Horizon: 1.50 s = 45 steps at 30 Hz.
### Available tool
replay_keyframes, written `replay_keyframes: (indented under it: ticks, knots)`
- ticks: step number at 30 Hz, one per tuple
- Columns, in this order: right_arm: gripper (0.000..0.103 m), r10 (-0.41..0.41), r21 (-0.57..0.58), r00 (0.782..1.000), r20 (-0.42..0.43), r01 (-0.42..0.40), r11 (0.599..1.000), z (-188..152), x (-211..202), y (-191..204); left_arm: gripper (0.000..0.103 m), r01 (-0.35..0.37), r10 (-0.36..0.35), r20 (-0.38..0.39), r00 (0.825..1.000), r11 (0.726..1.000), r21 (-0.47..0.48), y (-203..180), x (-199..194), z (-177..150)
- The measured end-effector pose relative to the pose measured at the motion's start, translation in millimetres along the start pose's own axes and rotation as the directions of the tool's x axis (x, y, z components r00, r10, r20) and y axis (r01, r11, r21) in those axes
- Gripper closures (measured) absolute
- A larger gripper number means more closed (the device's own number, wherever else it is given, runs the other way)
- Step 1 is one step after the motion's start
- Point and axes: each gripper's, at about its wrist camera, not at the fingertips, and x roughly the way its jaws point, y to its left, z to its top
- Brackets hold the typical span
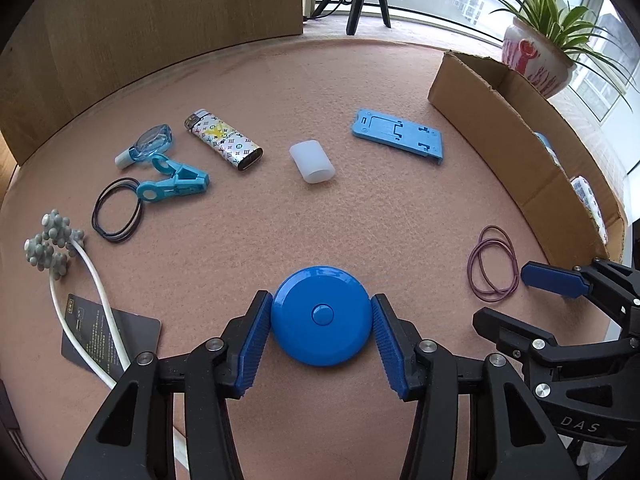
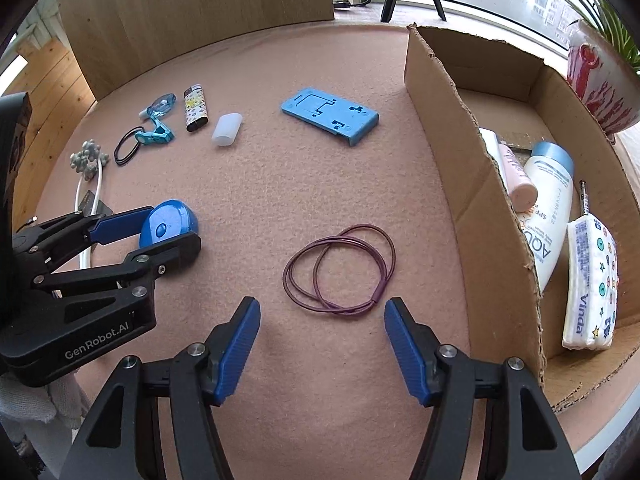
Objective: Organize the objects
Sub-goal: 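Grasp the blue round tape measure with the left gripper while the right approaches the rubber bands, then pinch the purple rubber bands with the right gripper, then carry the tape measure and rubber bands into the box and open both grippers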
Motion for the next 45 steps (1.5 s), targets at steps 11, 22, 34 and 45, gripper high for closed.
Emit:
replay_keyframes:
  ticks: [11, 22, 34, 45]
  knots:
    - [0.073, -0.060, -0.097, 0.998, -0.011, 0.059, 0.994, 12.7, 7.5, 14.4, 0.049, 0.018, -0.017, 0.018, 1.000, 0.999, -0.046, 22.2, -6.9, -8.5]
    - [0.098, 0.019, -0.066, 1.000, -0.008, -0.019, 0.998, 7.8, 0.3, 12.7, 0.049, 0.045, -0.044, 0.023, 0.999, 0.996, -0.083, 29.6, -11.6, -9.9]
    - [0.098, 0.099, 0.000, 0.991, 0.088, -0.099, 0.995, 18.1, -49.2, -15.8, 0.049, 0.076, -0.071, 0.052, 0.996, 0.991, -0.108, 23.5, -25.1, 1.1]
    - [0.098, 0.066, 0.065, 0.978, 0.199, -0.080, 0.995, 28.0, -95.6, -77.2, 0.049, 0.105, -0.099, 0.125, 0.987, 0.994, -0.042, -23.7, -38.7, 53.8]
